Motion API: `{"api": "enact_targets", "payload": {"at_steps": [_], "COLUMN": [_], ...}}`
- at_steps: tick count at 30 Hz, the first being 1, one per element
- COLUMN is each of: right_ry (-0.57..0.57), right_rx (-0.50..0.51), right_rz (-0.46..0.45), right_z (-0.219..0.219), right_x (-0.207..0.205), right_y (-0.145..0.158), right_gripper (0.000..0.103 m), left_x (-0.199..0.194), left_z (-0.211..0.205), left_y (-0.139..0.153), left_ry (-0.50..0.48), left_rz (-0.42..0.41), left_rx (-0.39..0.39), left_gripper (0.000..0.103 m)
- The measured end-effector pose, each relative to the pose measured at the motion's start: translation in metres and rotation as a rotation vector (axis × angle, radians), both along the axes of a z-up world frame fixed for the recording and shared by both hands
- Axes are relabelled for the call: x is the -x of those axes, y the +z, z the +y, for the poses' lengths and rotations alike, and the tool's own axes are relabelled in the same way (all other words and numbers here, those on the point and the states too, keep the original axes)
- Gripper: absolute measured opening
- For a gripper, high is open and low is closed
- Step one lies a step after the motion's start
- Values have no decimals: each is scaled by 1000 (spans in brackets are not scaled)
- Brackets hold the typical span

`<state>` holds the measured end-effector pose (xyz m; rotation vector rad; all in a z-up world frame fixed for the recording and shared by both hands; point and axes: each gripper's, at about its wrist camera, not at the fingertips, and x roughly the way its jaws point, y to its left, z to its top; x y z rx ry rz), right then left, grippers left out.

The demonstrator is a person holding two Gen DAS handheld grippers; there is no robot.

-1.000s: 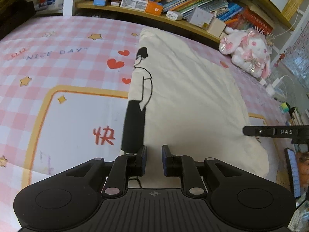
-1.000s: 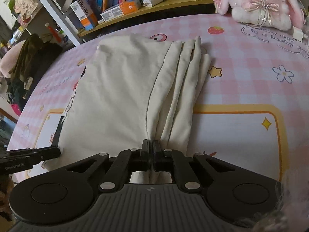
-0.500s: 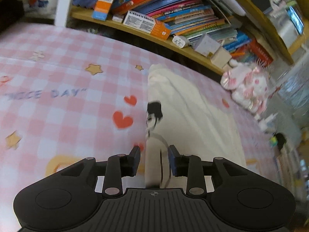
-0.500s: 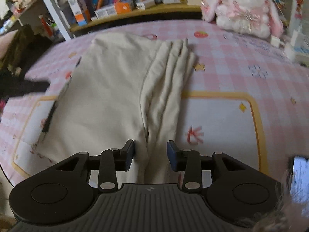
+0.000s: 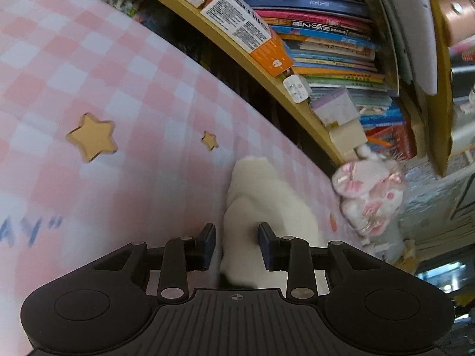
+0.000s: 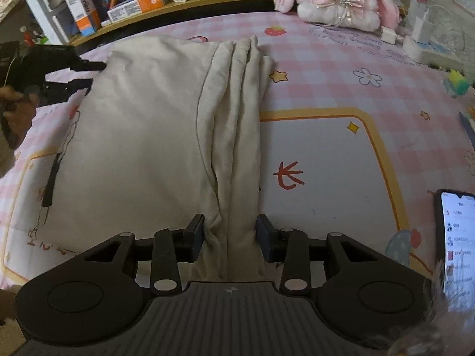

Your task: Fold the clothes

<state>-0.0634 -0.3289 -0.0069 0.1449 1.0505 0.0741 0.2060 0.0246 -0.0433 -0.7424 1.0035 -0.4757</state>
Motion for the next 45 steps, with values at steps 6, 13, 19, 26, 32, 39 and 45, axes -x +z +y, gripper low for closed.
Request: {"api": "enact_targets", "payload": {"at_steps": [6,13,19,26,32,39,45], "right_ry": [-33,-65,-79,-92,-102,-112,-123], "right_rx": [21,33,46,52,61,66,66], "right_rz": [13,25,33,31,23,11,2], "right_z": [5,10,14,17,21,21,22], "right_x": [-2,-3,-3,-2,-1,2,4], "right_y": [1,1,1,1,0,0,-1], "right_gripper": [35,36,36,36,40,40,40], "left_x": [-21,-8,-32,-24,-25,-20,18], "left_z": [-1,-40,-12,-9,-22,1,10], "left_y": [-7,29,-2,13,15,1,-3], "left_ry": [2,-122,-51,-48,-42,-21,-73], "left_rz": [-9,-264,-75,-141,-172,-90,-66], "left_rx": [75,-262,-23,64,-151,-41,-14], "left_gripper": [28,10,20,5,6,33,34]}}
